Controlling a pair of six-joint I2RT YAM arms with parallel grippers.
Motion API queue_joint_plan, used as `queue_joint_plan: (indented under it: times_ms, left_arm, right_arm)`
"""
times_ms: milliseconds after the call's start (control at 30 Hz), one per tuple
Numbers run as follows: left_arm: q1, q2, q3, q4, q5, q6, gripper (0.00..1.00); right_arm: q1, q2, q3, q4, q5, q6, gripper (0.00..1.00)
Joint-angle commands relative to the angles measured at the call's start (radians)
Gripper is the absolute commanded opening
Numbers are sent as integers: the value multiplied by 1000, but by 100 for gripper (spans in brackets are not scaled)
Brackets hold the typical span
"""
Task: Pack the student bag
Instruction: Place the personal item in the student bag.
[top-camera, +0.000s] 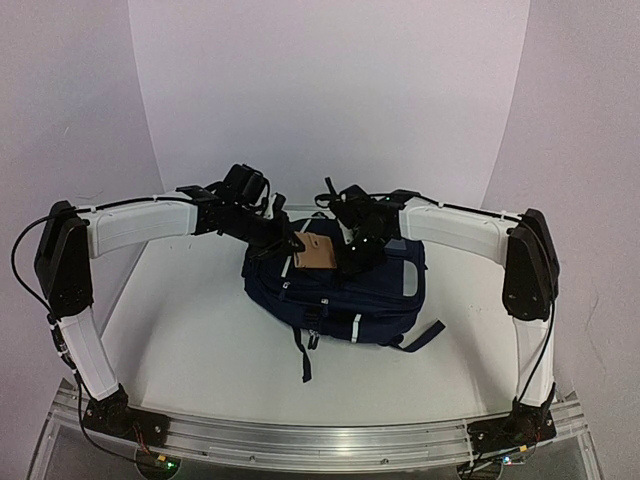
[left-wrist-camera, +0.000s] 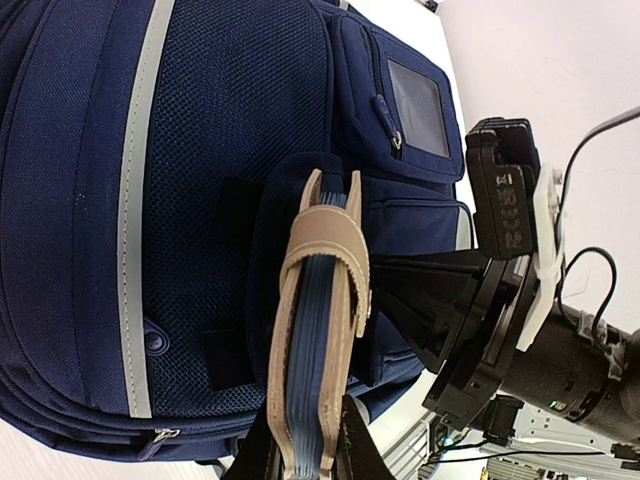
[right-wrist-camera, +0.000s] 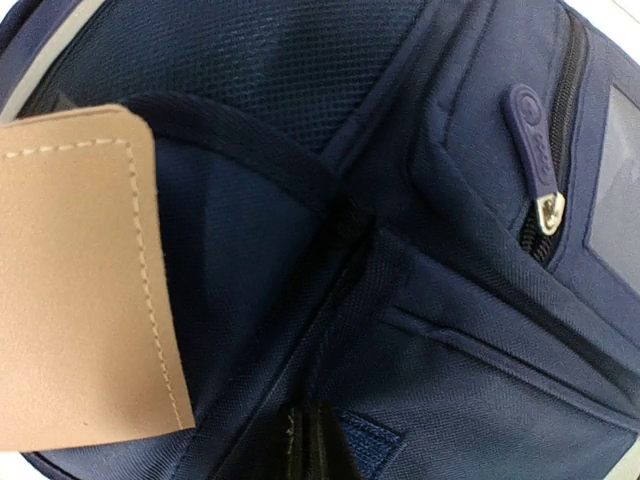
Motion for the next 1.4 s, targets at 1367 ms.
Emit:
queue_joint_plan:
  times_ms: [1367]
  left_arm:
    - [7, 289, 265, -81, 529, 87, 0]
  right_arm:
    - [-92, -205, -39, 46, -219, 8, 0]
